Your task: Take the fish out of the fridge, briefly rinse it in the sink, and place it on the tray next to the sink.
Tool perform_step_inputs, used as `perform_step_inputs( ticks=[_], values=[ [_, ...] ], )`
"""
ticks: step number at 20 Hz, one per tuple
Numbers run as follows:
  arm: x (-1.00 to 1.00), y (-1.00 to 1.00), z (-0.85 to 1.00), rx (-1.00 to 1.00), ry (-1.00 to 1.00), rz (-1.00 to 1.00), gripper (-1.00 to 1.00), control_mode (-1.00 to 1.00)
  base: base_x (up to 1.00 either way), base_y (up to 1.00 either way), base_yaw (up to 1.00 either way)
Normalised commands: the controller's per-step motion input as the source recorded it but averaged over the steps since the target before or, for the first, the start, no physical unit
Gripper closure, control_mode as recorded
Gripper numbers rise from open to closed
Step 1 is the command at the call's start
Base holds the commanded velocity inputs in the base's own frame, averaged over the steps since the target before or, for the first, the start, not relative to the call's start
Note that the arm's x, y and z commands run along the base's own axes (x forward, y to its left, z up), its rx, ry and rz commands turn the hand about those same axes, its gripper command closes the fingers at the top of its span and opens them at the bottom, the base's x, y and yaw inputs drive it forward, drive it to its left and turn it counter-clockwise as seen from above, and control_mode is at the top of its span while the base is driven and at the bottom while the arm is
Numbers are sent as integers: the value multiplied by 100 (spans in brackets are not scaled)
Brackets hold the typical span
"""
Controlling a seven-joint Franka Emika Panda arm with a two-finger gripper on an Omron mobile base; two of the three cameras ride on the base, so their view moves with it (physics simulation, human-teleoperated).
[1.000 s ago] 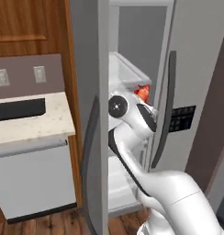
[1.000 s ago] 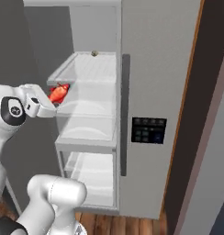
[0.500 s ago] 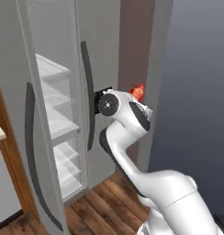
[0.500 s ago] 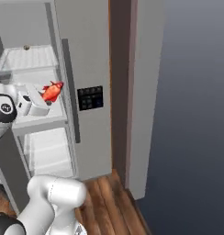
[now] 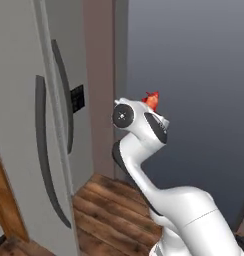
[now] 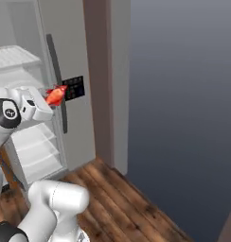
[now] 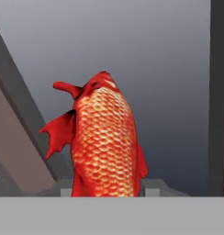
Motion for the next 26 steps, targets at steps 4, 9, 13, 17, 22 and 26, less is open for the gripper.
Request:
perform_step_inputs(
  ticks=[4,9,13,17,22,26],
  values=[
    [0,0,0,0,0,0,100,100,-100,91,-66],
    [0,0,0,0,0,0,100,100,-100,76,-72],
    [0,0,0,0,0,0,100,100,-100,97,-52],
    [0,0,0,0,0,0,100,100,-100,96,-21],
    [0,0,0,0,0,0,100,100,-100,100,8],
    [0,0,0,0,0,0,100,100,-100,97,23]
  ],
)
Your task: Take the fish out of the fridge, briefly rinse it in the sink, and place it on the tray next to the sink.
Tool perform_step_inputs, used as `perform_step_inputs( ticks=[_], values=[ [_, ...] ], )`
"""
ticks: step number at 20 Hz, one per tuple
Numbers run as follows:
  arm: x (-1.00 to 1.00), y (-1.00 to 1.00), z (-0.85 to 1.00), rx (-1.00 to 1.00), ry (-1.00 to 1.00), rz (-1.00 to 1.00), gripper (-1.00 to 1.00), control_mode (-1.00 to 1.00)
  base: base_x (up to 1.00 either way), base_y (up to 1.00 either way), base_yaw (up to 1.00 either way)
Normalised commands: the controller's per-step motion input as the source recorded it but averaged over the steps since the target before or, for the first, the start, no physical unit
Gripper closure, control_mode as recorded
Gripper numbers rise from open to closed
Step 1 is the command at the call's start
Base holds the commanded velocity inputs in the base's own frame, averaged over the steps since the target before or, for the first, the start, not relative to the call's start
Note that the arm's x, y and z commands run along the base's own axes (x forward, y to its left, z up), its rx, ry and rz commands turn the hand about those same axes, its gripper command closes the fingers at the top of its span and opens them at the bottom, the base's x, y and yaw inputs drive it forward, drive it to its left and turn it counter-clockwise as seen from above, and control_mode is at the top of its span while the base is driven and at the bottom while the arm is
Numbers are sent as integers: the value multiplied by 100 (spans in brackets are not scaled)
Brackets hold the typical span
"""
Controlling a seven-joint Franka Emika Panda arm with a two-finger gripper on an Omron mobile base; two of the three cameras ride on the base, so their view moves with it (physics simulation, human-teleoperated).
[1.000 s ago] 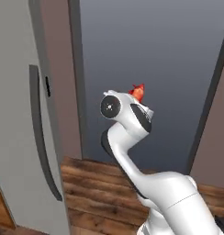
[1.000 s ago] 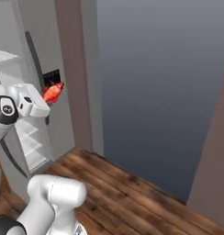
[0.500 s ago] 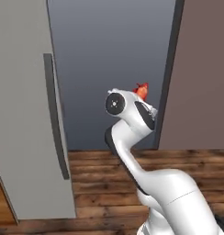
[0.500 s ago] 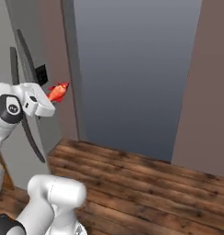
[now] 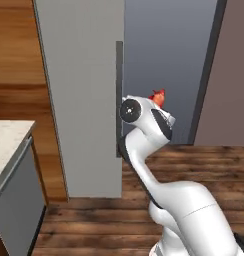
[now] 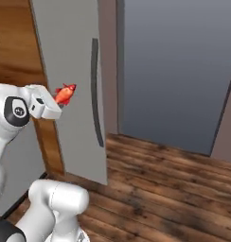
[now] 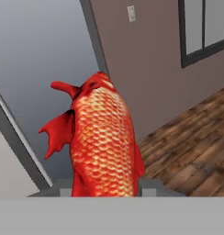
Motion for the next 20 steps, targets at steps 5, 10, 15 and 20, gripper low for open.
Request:
perform_step_inputs(
  ticks=[5,10,15,20],
  values=[
    [0,0,0,0,0,0,100,100,-100,99,21],
    [0,0,0,0,0,0,100,100,-68,77,60],
    [0,0,0,0,0,0,100,100,-17,51,85],
    [0,0,0,0,0,0,100,100,7,11,82]
  ],
)
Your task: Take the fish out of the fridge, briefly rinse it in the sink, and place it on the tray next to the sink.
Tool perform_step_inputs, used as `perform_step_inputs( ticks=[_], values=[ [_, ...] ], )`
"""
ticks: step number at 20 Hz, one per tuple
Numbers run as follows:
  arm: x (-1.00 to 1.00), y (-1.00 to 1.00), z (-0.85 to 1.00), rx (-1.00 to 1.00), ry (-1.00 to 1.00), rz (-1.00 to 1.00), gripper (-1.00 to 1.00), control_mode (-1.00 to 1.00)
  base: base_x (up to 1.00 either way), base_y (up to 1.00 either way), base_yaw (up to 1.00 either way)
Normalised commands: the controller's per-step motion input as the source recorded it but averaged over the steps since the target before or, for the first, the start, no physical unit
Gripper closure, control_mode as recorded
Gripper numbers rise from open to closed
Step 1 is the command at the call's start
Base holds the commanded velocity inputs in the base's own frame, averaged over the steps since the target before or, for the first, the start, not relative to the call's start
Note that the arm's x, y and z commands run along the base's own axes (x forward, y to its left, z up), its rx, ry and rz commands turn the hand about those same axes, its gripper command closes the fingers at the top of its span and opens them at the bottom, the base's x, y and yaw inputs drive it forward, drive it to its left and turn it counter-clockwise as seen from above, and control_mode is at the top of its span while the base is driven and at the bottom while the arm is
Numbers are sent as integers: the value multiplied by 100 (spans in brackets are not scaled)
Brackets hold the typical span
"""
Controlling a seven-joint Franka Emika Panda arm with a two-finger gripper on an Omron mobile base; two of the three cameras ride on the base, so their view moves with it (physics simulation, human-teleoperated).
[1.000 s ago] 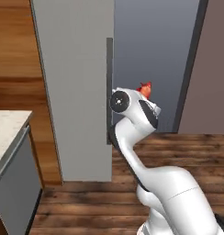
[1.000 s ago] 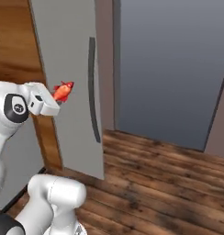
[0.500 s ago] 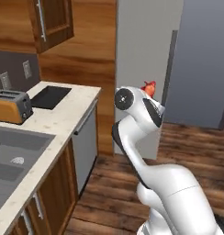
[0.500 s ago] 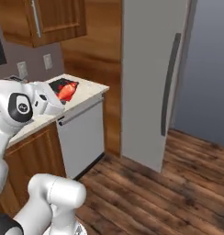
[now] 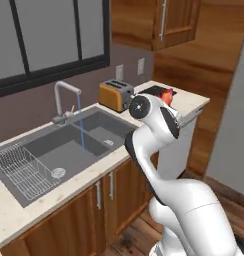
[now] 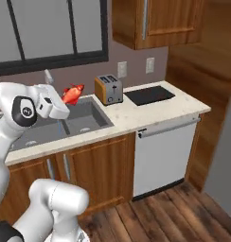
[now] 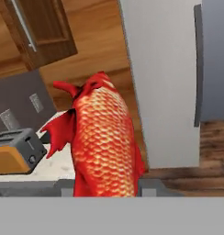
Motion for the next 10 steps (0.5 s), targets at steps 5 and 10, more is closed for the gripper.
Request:
perform_step_inputs(
  ticks=[5,10],
  values=[
    [0,0,0,0,0,0,100,100,43,-47,52],
    [0,0,0,0,0,0,100,100,31,-83,31]
  ],
)
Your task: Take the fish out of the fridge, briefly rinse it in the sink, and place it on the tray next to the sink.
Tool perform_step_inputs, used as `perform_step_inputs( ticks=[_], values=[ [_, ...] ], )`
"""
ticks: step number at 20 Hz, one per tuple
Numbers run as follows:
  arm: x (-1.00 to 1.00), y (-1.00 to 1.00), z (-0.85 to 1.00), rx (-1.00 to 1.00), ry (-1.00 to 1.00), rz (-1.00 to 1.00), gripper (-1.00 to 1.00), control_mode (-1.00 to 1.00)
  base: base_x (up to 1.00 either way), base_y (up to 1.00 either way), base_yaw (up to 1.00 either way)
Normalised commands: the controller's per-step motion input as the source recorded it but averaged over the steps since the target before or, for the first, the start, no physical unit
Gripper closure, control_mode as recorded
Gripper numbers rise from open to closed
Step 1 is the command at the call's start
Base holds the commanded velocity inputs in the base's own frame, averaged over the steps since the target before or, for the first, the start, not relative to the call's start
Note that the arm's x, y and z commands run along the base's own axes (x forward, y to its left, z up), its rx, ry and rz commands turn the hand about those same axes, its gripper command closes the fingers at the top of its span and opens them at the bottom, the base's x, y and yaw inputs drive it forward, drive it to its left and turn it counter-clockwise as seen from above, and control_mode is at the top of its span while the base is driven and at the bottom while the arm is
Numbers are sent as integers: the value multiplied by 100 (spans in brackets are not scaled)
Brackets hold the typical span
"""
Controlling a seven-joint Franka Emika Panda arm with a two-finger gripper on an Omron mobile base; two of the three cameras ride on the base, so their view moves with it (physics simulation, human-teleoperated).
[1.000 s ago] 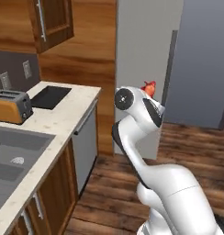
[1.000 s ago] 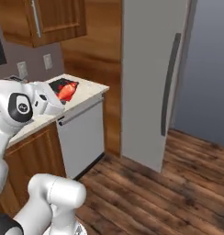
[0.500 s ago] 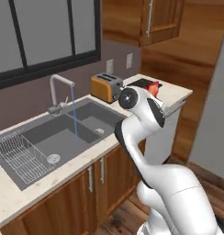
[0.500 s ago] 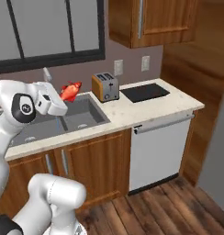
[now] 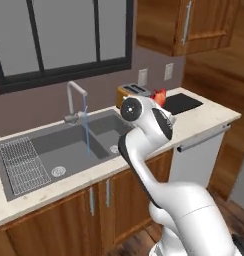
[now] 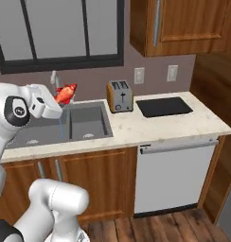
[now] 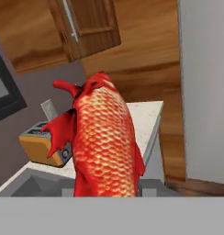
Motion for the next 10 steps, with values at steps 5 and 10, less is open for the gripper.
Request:
perform_step_inputs(
  ticks=[5,10],
  values=[
    [0,0,0,0,0,0,100,100,74,-42,24],
    [0,0,0,0,0,0,100,100,100,-4,20]
  ],
)
